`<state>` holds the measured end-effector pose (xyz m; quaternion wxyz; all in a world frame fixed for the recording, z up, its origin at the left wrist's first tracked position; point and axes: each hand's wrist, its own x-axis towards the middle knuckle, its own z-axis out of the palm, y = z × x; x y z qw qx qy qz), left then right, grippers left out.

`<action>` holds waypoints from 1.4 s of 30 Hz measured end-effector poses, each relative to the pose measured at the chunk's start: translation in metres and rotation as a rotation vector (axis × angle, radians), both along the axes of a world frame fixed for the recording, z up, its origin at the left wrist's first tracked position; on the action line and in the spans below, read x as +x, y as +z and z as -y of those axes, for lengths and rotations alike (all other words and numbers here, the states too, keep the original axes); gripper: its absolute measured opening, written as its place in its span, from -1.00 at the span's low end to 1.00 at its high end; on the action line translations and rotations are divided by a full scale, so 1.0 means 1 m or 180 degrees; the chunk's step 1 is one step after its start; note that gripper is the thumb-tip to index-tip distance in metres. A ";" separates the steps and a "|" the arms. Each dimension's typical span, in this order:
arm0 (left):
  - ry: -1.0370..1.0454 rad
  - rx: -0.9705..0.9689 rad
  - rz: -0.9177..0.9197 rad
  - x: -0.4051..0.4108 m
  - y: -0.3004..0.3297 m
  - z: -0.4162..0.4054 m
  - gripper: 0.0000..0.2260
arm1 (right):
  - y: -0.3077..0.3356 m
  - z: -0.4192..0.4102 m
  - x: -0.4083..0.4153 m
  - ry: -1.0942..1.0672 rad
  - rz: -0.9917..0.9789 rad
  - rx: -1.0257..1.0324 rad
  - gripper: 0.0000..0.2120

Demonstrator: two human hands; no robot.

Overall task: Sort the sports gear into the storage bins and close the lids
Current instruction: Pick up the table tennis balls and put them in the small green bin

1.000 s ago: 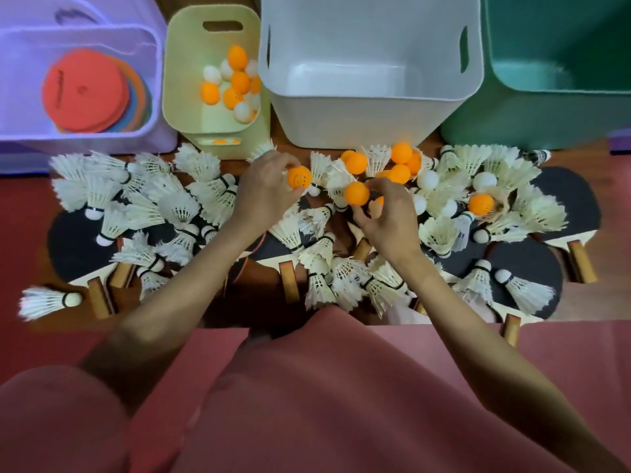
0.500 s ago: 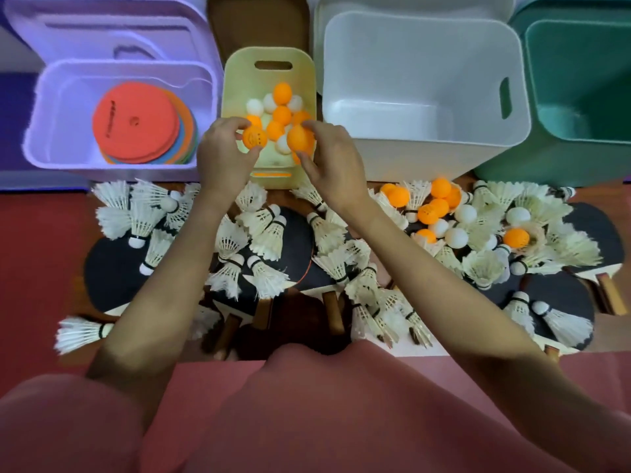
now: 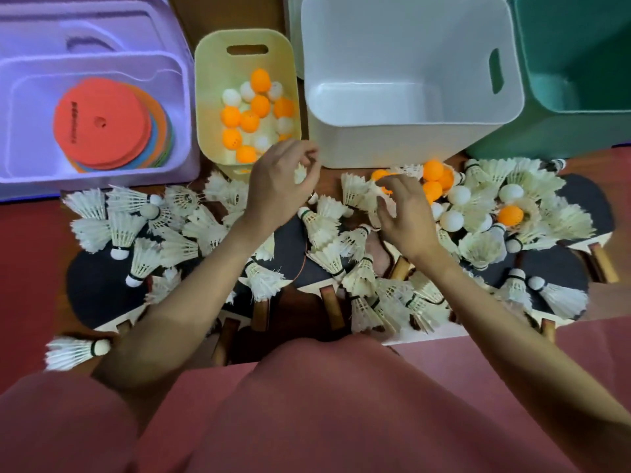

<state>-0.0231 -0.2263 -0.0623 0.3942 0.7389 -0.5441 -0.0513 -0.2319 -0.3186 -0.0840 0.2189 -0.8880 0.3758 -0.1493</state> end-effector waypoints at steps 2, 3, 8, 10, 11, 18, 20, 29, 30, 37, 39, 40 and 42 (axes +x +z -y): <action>-0.0341 0.0214 0.0077 -0.022 -0.008 0.009 -0.83 | -0.009 0.011 -0.024 -0.0225 -0.0133 0.0029 -0.76; -0.0462 0.0332 0.0096 -0.032 -0.012 0.014 -0.83 | -0.013 0.017 -0.033 -0.0340 -0.0178 0.0045 -0.76; -0.0638 0.0958 0.0035 -0.071 -0.027 0.053 -0.74 | -0.030 0.049 -0.057 -0.0629 -0.0477 0.0162 -0.69; -0.0636 0.1122 0.0073 -0.081 -0.034 0.070 -0.73 | -0.036 0.057 -0.059 -0.0624 -0.0562 0.0146 -0.67; -0.0622 0.1212 0.0115 -0.086 -0.038 0.077 -0.73 | -0.038 0.058 -0.060 -0.0636 -0.0604 0.0136 -0.67; -0.0556 0.1827 0.0432 -0.112 -0.059 0.112 -0.65 | -0.046 0.062 -0.057 -0.0527 -0.0717 0.0134 -0.73; -0.0508 0.1898 0.0487 -0.117 -0.063 0.114 -0.66 | -0.045 0.065 -0.056 -0.0518 -0.0759 0.0172 -0.71; -0.0014 0.0911 -0.0092 -0.122 -0.040 0.071 -0.65 | -0.029 0.060 -0.062 -0.0389 -0.0049 0.0192 -0.67; 0.0077 0.0807 -0.0172 -0.118 -0.036 0.059 -0.64 | -0.027 0.058 -0.060 -0.0319 0.0038 0.0190 -0.68; 0.1182 0.0308 -0.0547 -0.059 -0.013 -0.020 -0.63 | -0.012 0.023 -0.011 0.0660 0.0269 0.0403 -0.66; 0.1511 0.0121 -0.0623 -0.029 -0.007 -0.031 -0.64 | -0.002 0.010 0.014 0.0928 0.0440 0.0360 -0.67; 0.1635 0.0085 -0.0638 -0.012 -0.003 -0.034 -0.65 | 0.003 0.004 0.029 0.1034 0.0523 0.0316 -0.68; 0.1743 0.0149 -0.0546 0.020 0.002 -0.036 -0.64 | 0.014 -0.006 0.061 0.1197 0.0637 0.0100 -0.68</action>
